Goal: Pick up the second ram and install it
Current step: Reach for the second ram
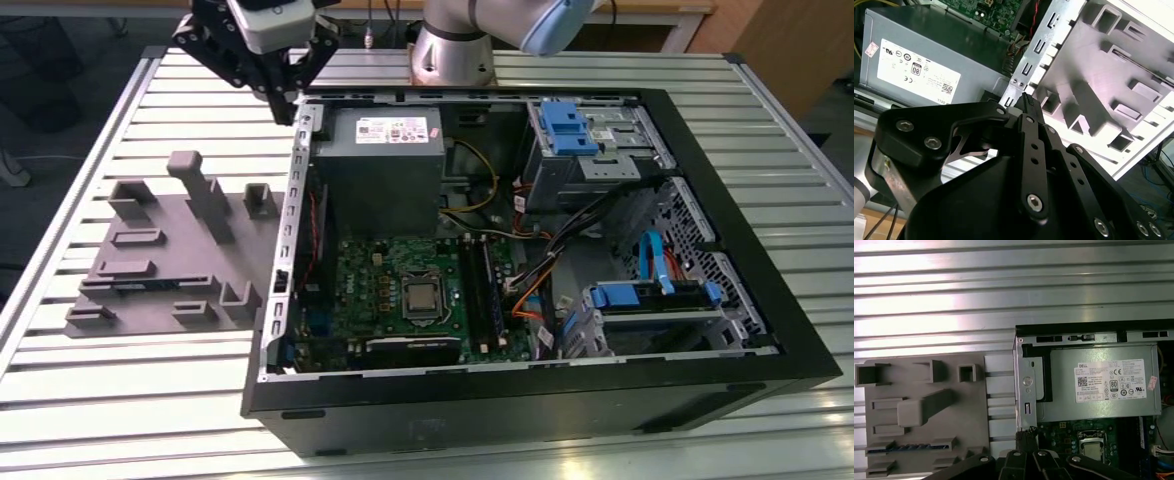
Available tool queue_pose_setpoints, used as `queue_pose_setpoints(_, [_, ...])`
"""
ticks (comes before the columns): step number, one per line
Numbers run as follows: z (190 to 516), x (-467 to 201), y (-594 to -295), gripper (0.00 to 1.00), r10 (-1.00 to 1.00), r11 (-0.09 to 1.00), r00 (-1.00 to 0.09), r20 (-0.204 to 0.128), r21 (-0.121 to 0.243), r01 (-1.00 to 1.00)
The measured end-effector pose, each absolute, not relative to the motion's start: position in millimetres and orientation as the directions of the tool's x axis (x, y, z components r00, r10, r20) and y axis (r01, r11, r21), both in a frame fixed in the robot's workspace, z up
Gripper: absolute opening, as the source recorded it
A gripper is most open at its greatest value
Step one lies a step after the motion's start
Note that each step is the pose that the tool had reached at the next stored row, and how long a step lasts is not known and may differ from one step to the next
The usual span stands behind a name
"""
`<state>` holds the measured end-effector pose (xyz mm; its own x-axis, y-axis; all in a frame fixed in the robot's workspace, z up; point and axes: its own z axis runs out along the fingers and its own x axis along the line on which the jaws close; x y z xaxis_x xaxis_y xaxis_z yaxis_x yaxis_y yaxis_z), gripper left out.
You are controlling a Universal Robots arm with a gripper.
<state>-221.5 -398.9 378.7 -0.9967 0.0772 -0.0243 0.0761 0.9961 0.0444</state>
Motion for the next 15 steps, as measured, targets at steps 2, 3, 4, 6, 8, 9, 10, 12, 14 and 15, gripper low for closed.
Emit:
queue_pose_setpoints(2, [378.5,-223.2,-398.9,0.11,0.077,0.996,-0.997,-0.024,0.044,0.076])
queue_pose_setpoints(3, [378.4,-224.1,-398.9,0.11,0.077,0.996,-0.997,-0.024,0.044,0.076])
queue_pose_setpoints(4, [378.3,-225.2,-398.9,0.11,0.077,0.996,-0.997,-0.024,0.044,0.076])
queue_pose_setpoints(6, [378.2,-227.3,-398.9,0.11,0.077,0.996,-0.997,-0.024,0.044,0.076])
queue_pose_setpoints(8, [378.0,-229.4,-399.0,0.11,0.077,0.996,-0.997,-0.024,0.044,0.076])
queue_pose_setpoints(9, [378.0,-230.4,-398.9,0.11,0.078,0.996,-0.997,-0.024,0.044,0.076])
queue_pose_setpoints(10, [377.9,-231.5,-398.9,0.11,0.078,0.996,-0.997,-0.024,0.044,0.076])
queue_pose_setpoints(12, [377.9,-233.0,-398.9,0.11,0.078,0.996,-0.997,-0.024,0.044,0.076])
queue_pose_setpoints(14, [377.9,-233.2,-398.9,0.11,0.078,0.996,-0.997,-0.024,0.044,0.076])
queue_pose_setpoints(15, [377.9,-233.3,-398.9,0.11,0.078,0.996,-0.997,-0.024,0.044,0.076])
